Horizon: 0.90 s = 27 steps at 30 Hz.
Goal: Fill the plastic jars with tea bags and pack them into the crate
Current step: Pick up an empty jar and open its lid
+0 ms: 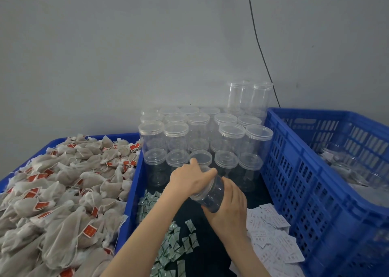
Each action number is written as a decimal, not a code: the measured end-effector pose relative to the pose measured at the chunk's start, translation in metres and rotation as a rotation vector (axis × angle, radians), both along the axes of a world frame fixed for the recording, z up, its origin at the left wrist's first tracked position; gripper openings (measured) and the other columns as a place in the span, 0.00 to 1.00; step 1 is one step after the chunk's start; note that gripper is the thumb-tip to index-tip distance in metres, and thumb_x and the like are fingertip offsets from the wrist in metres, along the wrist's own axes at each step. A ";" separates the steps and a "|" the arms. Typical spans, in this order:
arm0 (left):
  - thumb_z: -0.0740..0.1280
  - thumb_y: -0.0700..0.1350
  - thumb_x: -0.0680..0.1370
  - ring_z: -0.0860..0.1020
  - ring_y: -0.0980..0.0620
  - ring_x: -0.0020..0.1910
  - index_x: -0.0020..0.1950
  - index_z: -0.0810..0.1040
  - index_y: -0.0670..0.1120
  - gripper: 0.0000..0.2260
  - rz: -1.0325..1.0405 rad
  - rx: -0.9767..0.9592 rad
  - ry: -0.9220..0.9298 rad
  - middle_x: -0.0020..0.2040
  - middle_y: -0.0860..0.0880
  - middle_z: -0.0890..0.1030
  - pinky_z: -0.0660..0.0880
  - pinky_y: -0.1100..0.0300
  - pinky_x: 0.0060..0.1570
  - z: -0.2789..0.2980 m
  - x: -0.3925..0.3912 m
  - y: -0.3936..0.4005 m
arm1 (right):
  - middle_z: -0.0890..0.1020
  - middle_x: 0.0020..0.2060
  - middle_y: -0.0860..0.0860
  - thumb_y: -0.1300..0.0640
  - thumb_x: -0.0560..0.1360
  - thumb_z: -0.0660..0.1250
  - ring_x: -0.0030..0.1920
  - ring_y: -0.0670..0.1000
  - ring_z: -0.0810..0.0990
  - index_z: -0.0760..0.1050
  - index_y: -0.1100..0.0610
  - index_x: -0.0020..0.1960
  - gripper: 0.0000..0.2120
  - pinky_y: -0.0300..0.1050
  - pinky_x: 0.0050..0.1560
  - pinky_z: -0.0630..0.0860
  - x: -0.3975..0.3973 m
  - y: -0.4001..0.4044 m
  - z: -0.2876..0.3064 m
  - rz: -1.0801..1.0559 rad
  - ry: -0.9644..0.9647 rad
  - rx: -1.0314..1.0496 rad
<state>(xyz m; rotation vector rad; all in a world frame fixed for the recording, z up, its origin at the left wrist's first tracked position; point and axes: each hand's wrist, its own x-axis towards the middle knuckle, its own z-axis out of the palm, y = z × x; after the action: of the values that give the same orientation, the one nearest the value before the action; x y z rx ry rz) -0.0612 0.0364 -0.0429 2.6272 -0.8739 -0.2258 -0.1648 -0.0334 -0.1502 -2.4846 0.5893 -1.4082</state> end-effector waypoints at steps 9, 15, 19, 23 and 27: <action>0.70 0.65 0.69 0.55 0.50 0.75 0.76 0.44 0.63 0.45 -0.556 -0.021 0.331 0.77 0.56 0.45 0.60 0.52 0.71 -0.003 0.015 0.016 | 0.74 0.61 0.43 0.38 0.55 0.75 0.62 0.48 0.75 0.67 0.51 0.70 0.47 0.48 0.60 0.74 -0.009 -0.012 -0.007 0.169 0.188 0.453; 0.62 0.67 0.69 0.74 0.48 0.55 0.65 0.65 0.56 0.28 -0.391 -0.219 -0.064 0.61 0.50 0.73 0.73 0.48 0.57 -0.007 0.014 0.020 | 0.73 0.60 0.42 0.36 0.56 0.72 0.60 0.45 0.72 0.67 0.49 0.69 0.44 0.47 0.59 0.73 -0.012 -0.021 -0.009 0.170 0.223 0.447; 0.54 0.65 0.73 0.76 0.42 0.49 0.63 0.66 0.48 0.26 -0.160 -0.380 -0.066 0.53 0.44 0.78 0.74 0.46 0.51 0.004 0.035 0.023 | 0.73 0.61 0.46 0.42 0.58 0.79 0.61 0.48 0.72 0.66 0.53 0.69 0.45 0.48 0.62 0.71 -0.020 -0.026 -0.024 0.075 0.165 0.494; 0.57 0.48 0.81 0.77 0.41 0.50 0.65 0.70 0.43 0.15 -0.003 -0.385 0.190 0.57 0.38 0.78 0.77 0.59 0.47 -0.030 0.038 0.006 | 0.74 0.61 0.45 0.46 0.57 0.81 0.63 0.48 0.73 0.66 0.52 0.70 0.45 0.53 0.65 0.72 -0.017 -0.033 -0.021 0.097 0.087 0.647; 0.55 0.47 0.80 0.77 0.43 0.48 0.51 0.73 0.41 0.11 0.242 -0.479 0.510 0.49 0.42 0.77 0.78 0.53 0.44 -0.074 0.027 -0.017 | 0.75 0.60 0.44 0.52 0.58 0.82 0.61 0.46 0.75 0.67 0.51 0.69 0.43 0.43 0.61 0.72 -0.011 -0.031 -0.019 0.208 0.015 0.751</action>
<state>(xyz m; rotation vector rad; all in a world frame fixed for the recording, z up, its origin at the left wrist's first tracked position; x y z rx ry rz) -0.0342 0.0198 -0.1168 2.0594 -0.3725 -0.5199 -0.1756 -0.0642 -0.1692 -1.8840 0.6800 -0.8681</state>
